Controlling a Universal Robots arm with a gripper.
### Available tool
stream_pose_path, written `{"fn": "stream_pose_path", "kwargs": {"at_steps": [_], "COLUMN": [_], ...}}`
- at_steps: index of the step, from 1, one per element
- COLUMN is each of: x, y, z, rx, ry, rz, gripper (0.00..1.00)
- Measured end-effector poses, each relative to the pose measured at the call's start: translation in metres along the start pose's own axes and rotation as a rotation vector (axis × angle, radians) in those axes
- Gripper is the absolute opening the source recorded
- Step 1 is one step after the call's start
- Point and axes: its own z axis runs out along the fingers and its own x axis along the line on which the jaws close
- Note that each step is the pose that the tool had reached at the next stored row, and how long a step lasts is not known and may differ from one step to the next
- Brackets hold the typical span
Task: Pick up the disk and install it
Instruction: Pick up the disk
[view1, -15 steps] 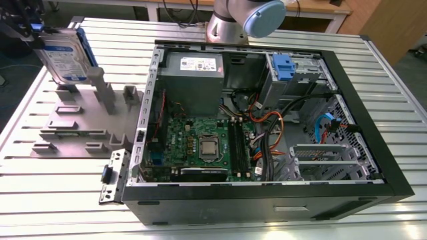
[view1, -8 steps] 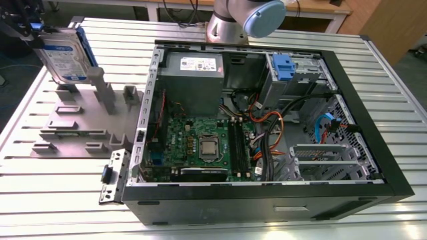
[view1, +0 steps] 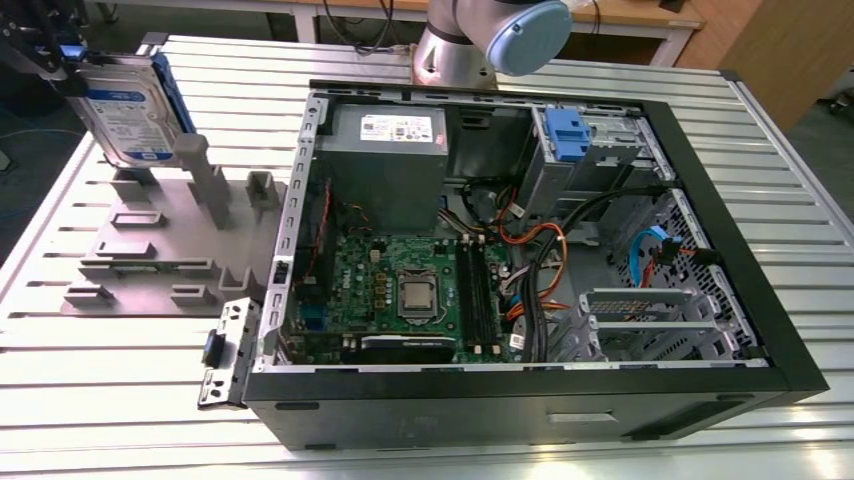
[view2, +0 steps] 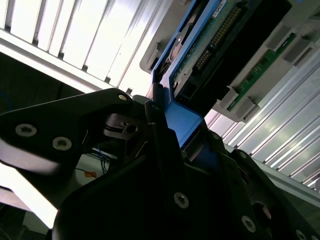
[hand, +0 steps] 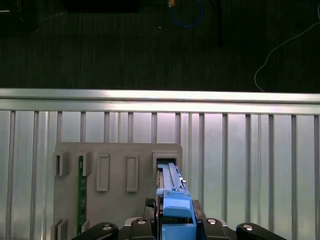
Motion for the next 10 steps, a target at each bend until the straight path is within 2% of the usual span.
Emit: {"fn": "stream_pose_path", "kwargs": {"at_steps": [10], "x": [-0.0001], "y": [0.0001], "z": [-0.0049], "rx": [0.0000], "ry": [0.0000], "rz": [0.000], "gripper": [0.36]}}
